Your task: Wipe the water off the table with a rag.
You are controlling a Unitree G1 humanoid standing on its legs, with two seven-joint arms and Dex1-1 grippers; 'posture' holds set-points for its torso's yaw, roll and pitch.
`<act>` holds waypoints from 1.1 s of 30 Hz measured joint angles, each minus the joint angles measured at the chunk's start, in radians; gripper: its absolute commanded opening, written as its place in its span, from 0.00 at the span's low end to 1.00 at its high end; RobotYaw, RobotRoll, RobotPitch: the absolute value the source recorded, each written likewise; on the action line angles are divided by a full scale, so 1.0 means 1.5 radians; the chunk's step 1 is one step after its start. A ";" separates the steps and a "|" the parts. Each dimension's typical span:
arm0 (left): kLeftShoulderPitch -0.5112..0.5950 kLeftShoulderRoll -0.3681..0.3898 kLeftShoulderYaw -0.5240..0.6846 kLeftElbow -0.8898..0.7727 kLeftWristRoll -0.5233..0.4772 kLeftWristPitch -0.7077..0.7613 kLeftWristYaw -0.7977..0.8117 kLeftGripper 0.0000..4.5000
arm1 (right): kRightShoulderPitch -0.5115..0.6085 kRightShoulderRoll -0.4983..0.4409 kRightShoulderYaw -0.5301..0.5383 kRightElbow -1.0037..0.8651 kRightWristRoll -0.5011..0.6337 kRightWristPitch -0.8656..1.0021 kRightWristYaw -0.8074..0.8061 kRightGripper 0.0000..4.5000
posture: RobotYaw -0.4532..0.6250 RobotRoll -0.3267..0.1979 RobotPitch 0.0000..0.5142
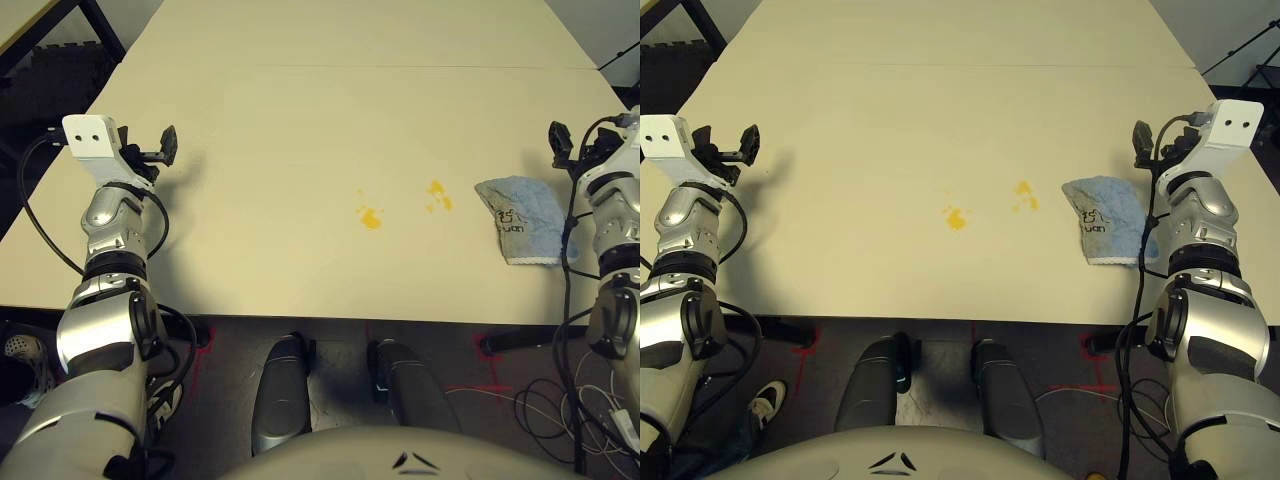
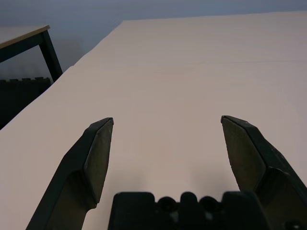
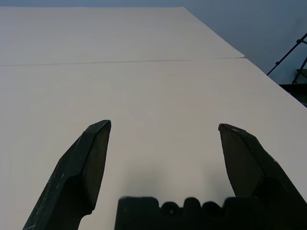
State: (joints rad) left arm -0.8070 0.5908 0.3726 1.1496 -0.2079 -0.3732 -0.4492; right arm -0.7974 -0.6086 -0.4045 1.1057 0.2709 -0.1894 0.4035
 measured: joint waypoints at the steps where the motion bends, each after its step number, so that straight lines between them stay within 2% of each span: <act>1: 0.000 0.000 0.000 0.000 0.000 0.000 0.000 1.00 | 0.000 0.000 0.000 0.000 0.000 0.000 0.000 0.99 | 0.45 0.62 0.32; 13: -0.026 -0.017 -0.011 0.004 0.002 0.000 -0.005 1.00 | 0.021 -0.008 -0.003 -0.004 0.002 -0.004 0.000 0.99 | 0.42 0.62 0.31; 24: -0.033 -0.013 -0.011 0.005 -0.003 0.001 -0.060 1.00 | 0.016 -0.009 -0.002 -0.004 0.002 -0.005 -0.004 0.99 | 0.47 0.62 0.32; 28: -0.030 -0.009 -0.002 -0.007 -0.037 0.010 -0.174 1.00 | 0.016 -0.008 -0.002 -0.004 0.002 -0.006 -0.004 0.99 | 0.49 0.62 0.33; 33: 0.002 -0.009 -0.003 -0.081 -0.078 0.045 -0.349 1.00 | 0.017 -0.005 -0.002 -0.003 0.002 -0.006 -0.004 0.99 | 0.50 0.62 0.32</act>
State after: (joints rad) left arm -0.8039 0.5775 0.3674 1.0284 -0.3247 -0.3064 -0.9730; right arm -0.7719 -0.6157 -0.4072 1.1007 0.2736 -0.1983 0.3971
